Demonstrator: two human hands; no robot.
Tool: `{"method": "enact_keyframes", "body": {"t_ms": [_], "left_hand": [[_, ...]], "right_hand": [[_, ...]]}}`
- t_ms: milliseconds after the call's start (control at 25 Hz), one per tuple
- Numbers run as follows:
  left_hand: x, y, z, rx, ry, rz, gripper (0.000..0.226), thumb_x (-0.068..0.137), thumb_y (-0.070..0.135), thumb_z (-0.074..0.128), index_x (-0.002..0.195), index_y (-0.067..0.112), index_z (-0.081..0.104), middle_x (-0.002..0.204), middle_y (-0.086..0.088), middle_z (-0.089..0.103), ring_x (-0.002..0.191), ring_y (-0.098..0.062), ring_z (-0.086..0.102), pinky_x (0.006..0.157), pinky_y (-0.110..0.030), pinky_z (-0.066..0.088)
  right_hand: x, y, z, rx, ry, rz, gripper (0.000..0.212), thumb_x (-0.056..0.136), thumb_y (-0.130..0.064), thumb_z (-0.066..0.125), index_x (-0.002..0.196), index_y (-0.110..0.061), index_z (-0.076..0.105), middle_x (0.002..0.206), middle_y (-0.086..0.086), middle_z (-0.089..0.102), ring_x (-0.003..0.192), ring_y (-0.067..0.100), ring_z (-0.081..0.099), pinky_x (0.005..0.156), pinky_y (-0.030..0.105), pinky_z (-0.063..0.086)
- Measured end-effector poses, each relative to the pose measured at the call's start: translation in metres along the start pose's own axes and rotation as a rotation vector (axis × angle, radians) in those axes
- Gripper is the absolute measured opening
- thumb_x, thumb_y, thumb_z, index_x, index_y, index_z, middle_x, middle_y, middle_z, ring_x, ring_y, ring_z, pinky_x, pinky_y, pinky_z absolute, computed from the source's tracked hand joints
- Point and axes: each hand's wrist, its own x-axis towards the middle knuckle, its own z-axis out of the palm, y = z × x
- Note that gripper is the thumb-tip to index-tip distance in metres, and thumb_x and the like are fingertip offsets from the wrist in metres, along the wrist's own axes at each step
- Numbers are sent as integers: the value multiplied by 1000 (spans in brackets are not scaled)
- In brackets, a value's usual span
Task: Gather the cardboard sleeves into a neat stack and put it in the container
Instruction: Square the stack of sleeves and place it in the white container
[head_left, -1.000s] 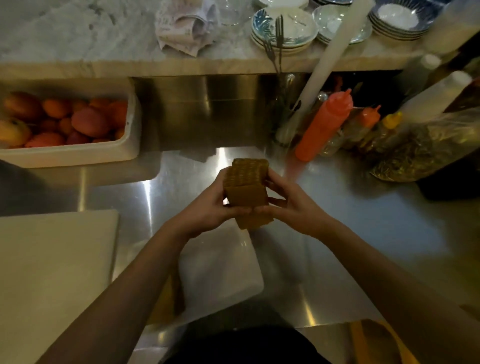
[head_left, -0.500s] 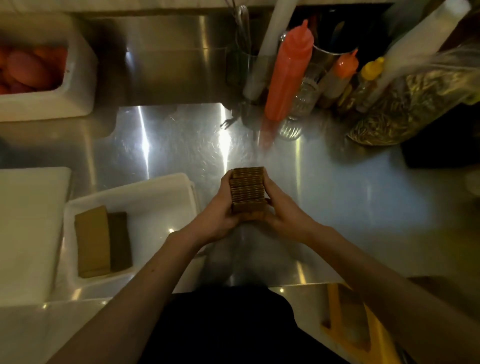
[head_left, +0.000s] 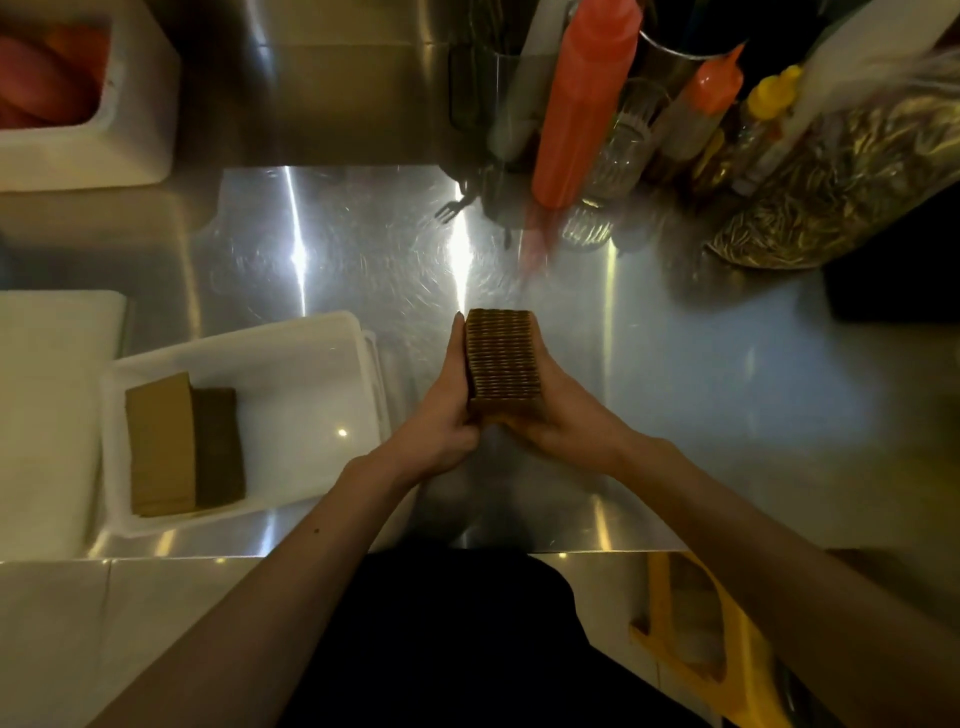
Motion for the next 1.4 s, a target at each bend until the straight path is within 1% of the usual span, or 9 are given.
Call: {"method": "enact_keyframes", "body": {"t_ms": [120,320,520,680,840,960,1120,1240,1400], "left_hand": [[1,-3,11,-16,33,-17,111,82,-14,58,153,13,-22,146,32,4,133,10,22,106,1,19],[0,-5,18,-30,61,-12,111,80,-18,54,153,15,-22,151,25,6,138,6,22,113,-9,19],[-2,-7,17,7,77,26,102,90,-7,58,153,10,-21,144,35,0,129,32,13,109,-2,15],[-2,-5,18,5,116,10,100,94,5,60,154,12,-20,137,37,18,123,17,35,100,3,23],[-5,-3,22,-29,147,-11,97,94,5,60,155,11,-16,139,35,19,126,13,32,101,3,21],[-6,-4,22,-21,156,2,98,93,6,61,155,10,-15,152,16,25,132,4,34,106,-2,23],[-5,-7,21,-18,155,-5,100,93,2,60,155,11,-18,151,15,25,130,6,36,103,0,24],[-4,-9,21,-3,158,1,99,92,-2,58,154,8,-18,149,22,21,129,8,34,103,0,23],[-6,-11,22,-11,169,-5,98,91,0,59,155,10,-15,159,-2,29,134,-7,40,106,-3,26]], "right_hand": [[-1,4,2,-1,5,13,92,85,-31,62,153,-25,1,156,0,27,142,13,31,116,44,31],[1,10,8,9,23,34,88,83,-29,57,153,-18,5,156,5,27,142,17,32,116,44,30],[2,18,7,-39,-12,25,81,92,-21,56,153,-20,3,155,5,28,139,18,36,115,42,32],[2,19,9,-36,-24,49,79,95,-22,55,153,-24,1,157,2,24,141,16,32,118,36,27],[1,17,10,-19,-18,27,80,95,-17,56,153,-22,1,156,2,25,139,11,32,117,30,27],[2,18,12,-9,-10,12,79,94,-14,56,152,-20,4,152,3,32,136,11,36,114,26,29],[4,17,11,-2,-15,33,77,95,-16,56,152,-21,5,151,2,35,134,11,39,109,19,30],[4,20,14,-4,-10,26,75,95,-19,57,152,-25,7,150,2,36,134,13,41,113,29,34],[4,20,16,-6,-8,25,78,95,-17,57,152,-21,5,150,4,35,135,16,40,114,37,34]]}}
